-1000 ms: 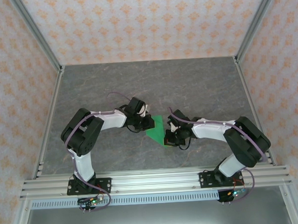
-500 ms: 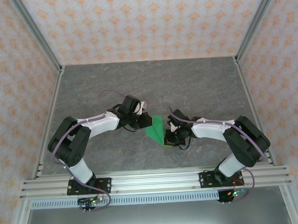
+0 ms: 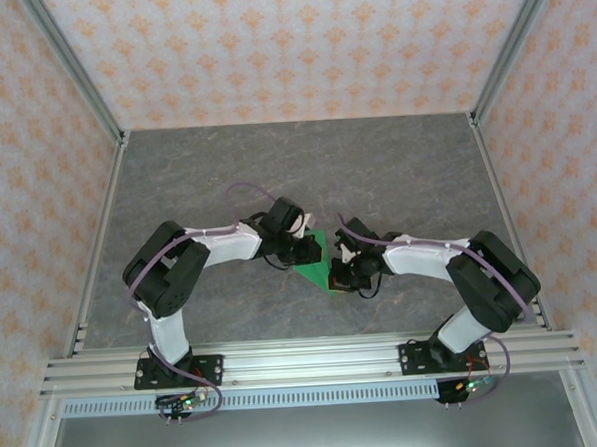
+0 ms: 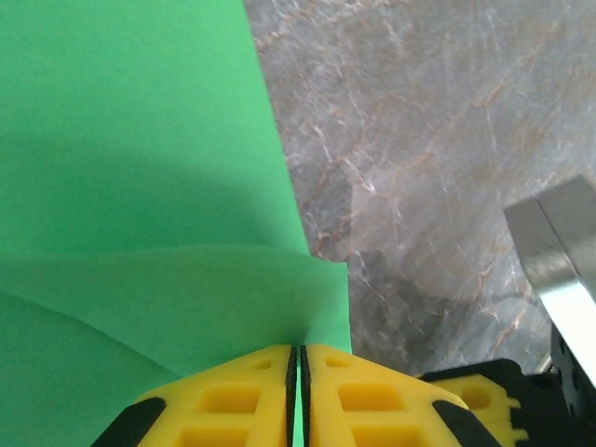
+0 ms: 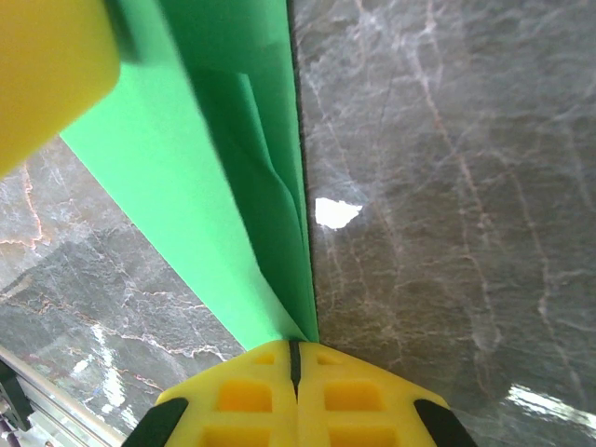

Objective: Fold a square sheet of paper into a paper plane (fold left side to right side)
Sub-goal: Fourth fold the wing at the center of the table.

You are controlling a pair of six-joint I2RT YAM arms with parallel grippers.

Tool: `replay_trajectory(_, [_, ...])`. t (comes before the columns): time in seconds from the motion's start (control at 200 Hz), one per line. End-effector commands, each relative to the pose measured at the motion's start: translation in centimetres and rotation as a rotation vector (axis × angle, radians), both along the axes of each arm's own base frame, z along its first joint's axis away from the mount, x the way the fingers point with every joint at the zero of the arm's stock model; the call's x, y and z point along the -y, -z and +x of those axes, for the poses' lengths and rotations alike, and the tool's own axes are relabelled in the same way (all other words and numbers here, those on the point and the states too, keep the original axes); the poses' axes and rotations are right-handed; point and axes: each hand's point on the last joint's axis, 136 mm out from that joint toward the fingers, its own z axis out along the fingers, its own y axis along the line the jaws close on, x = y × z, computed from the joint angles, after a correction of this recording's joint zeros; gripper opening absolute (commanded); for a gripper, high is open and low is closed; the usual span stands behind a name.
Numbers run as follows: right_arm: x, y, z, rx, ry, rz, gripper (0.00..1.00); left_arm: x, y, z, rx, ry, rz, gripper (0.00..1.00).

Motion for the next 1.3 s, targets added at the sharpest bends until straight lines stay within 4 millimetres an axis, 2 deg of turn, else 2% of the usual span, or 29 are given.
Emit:
replay_trajectory(0.0, [8.4, 5.5, -4.9, -0.156, 0.002, -0.403, 0.0, -1.1, 0.7, 2.0, 0.035, -0.025, 0.034, 0.12])
replay_trajectory(0.12, [8.5, 5.6, -5.1, -0.161, -0.003, -0.41, 0.0, -1.9, 1.0, 2.9, 0.043, -0.039, 0.034, 0.11])
replay_trajectory(0.13, [8.6, 5.6, -5.1, -0.16, -0.003, -0.41, 0.0, -2.0, 1.9, 2.8, 0.026, -0.038, 0.045, 0.11])
replay_trajectory(0.145, [8.6, 5.6, -5.1, -0.16, -0.004, -0.413, 0.0, -2.2, 2.2, 2.9, 0.02, -0.04, 0.048, 0.11])
replay_trajectory(0.235, [8.6, 5.7, -5.1, -0.163, -0.007, -0.416, 0.0, -2.4, 2.5, 3.3, 0.028, -0.033, 0.049, 0.12])
replay_trajectory(0.961, [8.7, 5.8, -5.5, -0.173, -0.02, -0.425, 0.0, -4.9, 2.5, 7.7, 0.072, -0.072, 0.07, 0.12])
replay_trajectory(1.296, [8.8, 5.8, -5.6, -0.176, -0.019, -0.425, 0.0, -7.1, 2.8, 10.0, 0.074, -0.113, 0.073, 0.12])
